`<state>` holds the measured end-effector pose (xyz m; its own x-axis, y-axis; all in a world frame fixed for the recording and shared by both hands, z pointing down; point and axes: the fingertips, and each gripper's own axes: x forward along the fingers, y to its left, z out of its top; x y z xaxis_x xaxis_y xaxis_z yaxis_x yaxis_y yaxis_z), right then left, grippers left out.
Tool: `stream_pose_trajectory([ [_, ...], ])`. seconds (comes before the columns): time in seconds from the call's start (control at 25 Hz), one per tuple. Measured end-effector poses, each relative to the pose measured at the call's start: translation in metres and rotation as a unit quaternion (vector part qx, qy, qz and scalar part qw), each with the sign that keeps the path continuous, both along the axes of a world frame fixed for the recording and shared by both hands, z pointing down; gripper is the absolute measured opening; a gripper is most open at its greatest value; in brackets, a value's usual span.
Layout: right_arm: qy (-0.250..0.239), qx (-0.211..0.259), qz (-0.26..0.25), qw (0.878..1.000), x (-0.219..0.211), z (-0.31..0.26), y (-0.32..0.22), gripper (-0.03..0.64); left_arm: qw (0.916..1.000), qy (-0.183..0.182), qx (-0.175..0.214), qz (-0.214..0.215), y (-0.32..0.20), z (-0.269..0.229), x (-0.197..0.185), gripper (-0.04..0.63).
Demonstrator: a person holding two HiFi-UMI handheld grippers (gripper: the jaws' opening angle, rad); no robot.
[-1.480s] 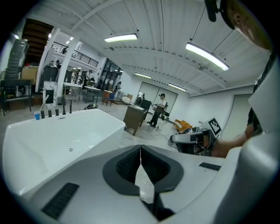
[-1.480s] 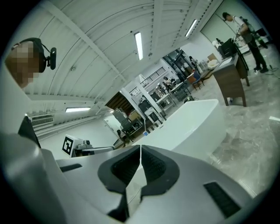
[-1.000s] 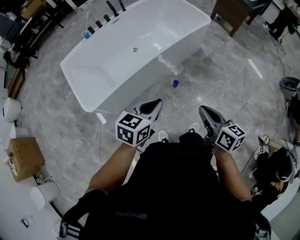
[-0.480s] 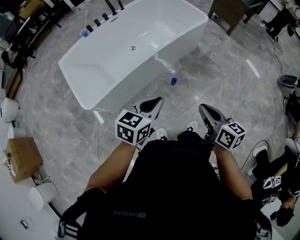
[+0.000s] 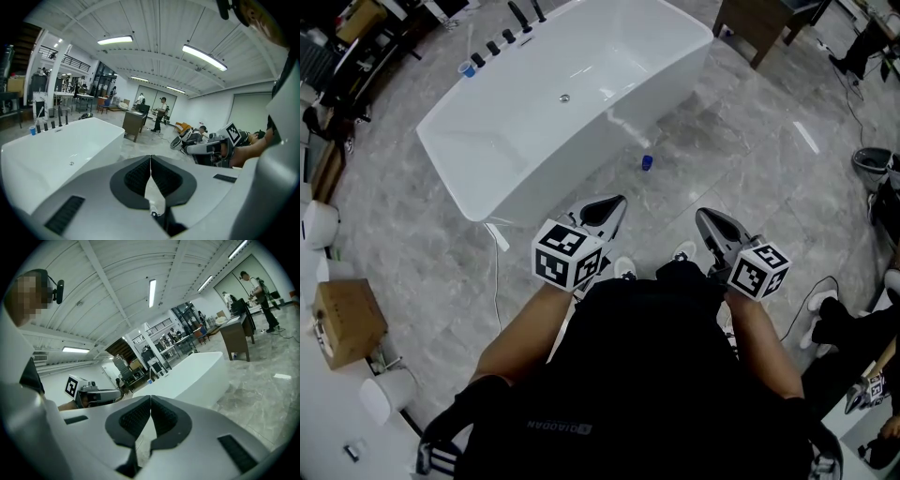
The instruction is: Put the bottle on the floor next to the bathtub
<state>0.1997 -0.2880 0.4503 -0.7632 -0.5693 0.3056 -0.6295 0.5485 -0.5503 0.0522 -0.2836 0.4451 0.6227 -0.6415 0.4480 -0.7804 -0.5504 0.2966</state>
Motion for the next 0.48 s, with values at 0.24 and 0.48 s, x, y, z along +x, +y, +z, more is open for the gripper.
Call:
stream_pose_trajectory([
  [0.24,-0.001,0.002,0.002,1.0,0.0017,-0.001,-0.0007,0.037,1.0,0.002,0.001,-0.001,-0.001,0.0018,0.0004,0.018],
  [0.48,-0.005,0.003,-0.003,1.0,-0.0003,-0.0036,-0.0018,0.037,1.0,0.005,-0.002,-0.004,-0.0027,0.0021,-0.0025,0.017],
])
